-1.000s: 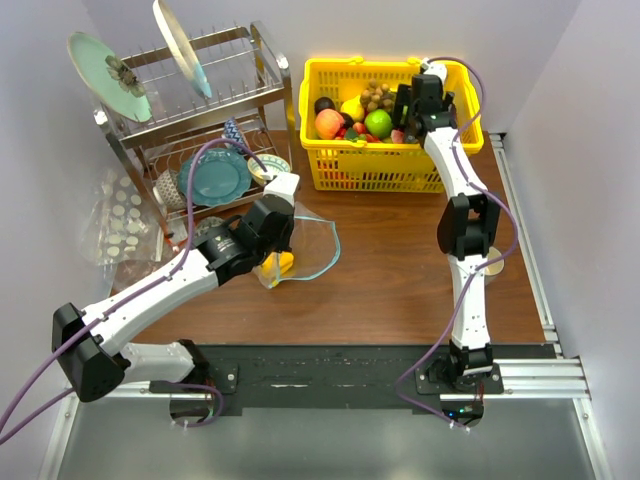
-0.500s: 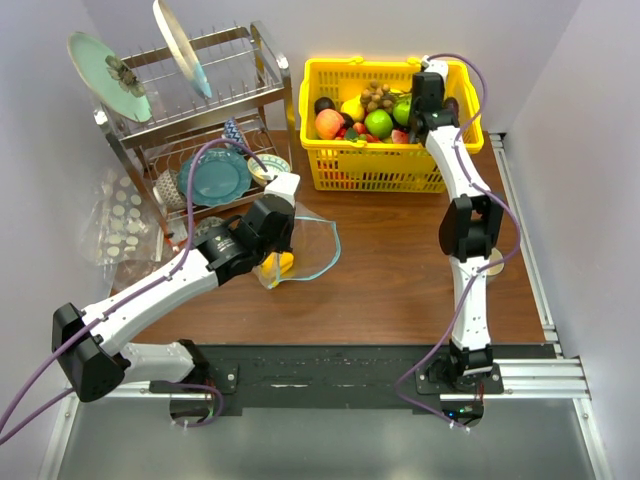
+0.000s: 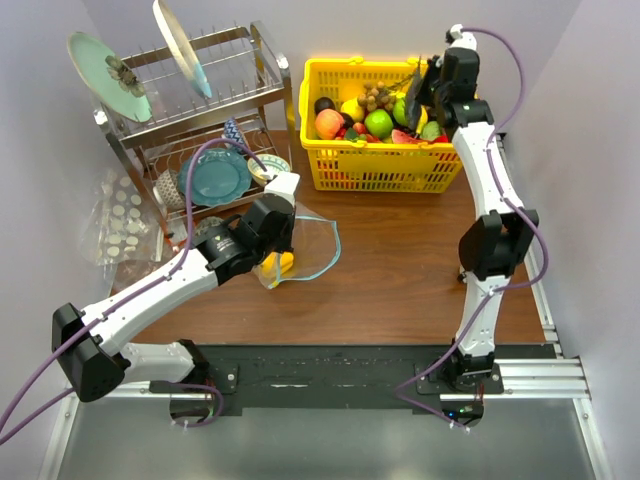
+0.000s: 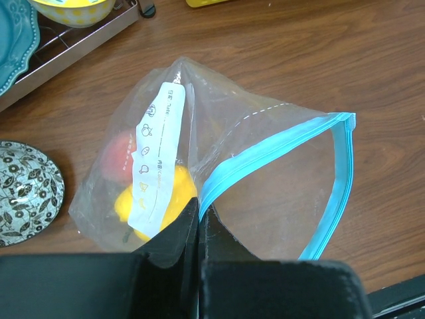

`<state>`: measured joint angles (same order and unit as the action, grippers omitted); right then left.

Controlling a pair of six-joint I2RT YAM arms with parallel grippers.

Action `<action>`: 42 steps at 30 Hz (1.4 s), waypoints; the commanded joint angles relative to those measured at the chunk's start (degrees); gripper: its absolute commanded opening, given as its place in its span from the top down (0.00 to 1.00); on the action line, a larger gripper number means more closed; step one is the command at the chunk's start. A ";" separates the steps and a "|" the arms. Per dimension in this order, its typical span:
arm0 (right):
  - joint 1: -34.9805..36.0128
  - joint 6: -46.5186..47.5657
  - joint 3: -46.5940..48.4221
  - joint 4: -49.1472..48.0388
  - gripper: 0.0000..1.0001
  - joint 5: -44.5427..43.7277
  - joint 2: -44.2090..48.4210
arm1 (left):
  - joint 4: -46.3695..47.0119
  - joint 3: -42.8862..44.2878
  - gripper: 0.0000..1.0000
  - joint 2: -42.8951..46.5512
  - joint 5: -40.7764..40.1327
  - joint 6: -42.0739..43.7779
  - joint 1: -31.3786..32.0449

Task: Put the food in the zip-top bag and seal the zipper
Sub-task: Pick up the fake fish from the bin, then place the fake fish in the zipper food storage bag.

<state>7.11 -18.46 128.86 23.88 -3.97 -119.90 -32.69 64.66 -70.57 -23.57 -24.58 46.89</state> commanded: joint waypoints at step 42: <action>5.98 -20.57 -71.55 -4.99 1.00 53.80 65.40 | 4.82 0.38 1.00 0.25 0.90 -0.74 -0.31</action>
<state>11.57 -38.72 56.60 16.16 46.04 -59.09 -30.68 64.20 -69.84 -23.11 -25.06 46.89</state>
